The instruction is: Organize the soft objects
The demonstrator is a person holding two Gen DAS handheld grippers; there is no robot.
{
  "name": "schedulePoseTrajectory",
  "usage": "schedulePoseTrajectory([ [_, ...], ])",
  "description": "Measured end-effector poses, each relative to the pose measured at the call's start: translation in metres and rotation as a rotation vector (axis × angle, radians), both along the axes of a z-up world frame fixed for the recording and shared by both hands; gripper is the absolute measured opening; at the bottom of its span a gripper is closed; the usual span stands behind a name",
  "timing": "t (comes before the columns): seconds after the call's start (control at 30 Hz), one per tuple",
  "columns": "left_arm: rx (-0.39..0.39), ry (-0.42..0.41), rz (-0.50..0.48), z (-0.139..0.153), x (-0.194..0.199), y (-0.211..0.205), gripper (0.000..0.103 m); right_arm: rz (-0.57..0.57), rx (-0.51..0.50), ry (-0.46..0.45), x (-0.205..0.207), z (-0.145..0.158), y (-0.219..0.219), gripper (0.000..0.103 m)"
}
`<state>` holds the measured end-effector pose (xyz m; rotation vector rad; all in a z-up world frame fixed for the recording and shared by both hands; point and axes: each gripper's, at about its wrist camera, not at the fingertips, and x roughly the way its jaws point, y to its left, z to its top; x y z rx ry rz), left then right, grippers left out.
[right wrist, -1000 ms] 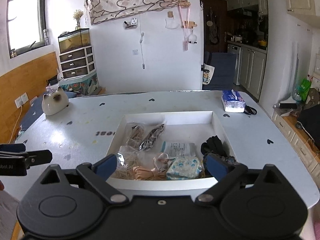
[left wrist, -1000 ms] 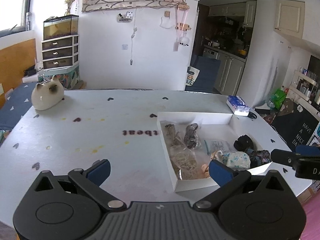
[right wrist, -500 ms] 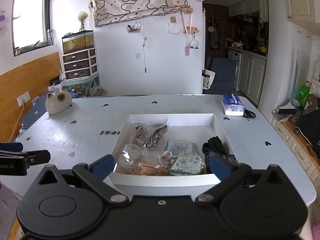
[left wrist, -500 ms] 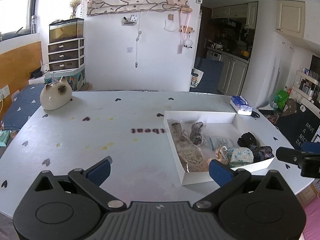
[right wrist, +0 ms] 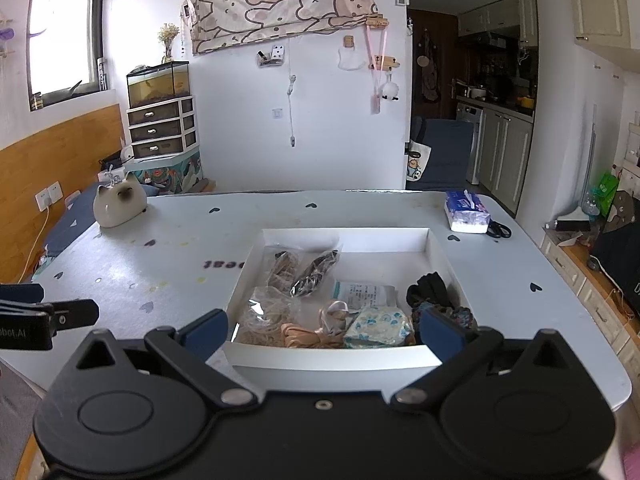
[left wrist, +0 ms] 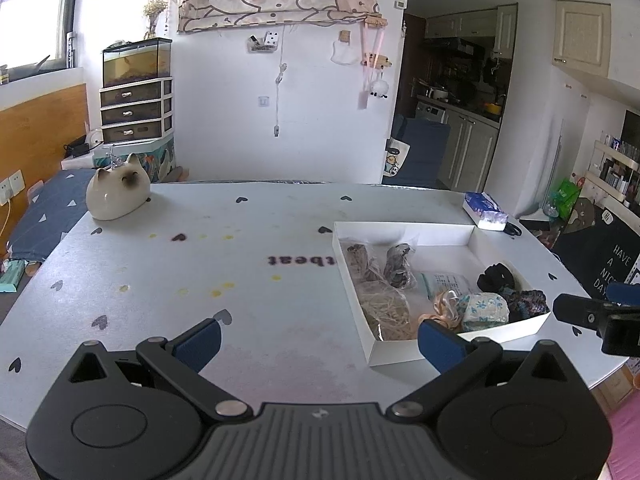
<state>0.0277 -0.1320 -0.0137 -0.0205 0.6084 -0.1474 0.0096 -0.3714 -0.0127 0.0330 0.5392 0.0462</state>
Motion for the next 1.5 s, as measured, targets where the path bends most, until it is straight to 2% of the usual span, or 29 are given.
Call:
schedulePoseTrajectory([
  [1.5,0.001,-0.003,0.000,0.0027,-0.0037,0.0013,0.103,0.003,0.003,0.002,-0.0046,0.0015,0.0045,0.103],
])
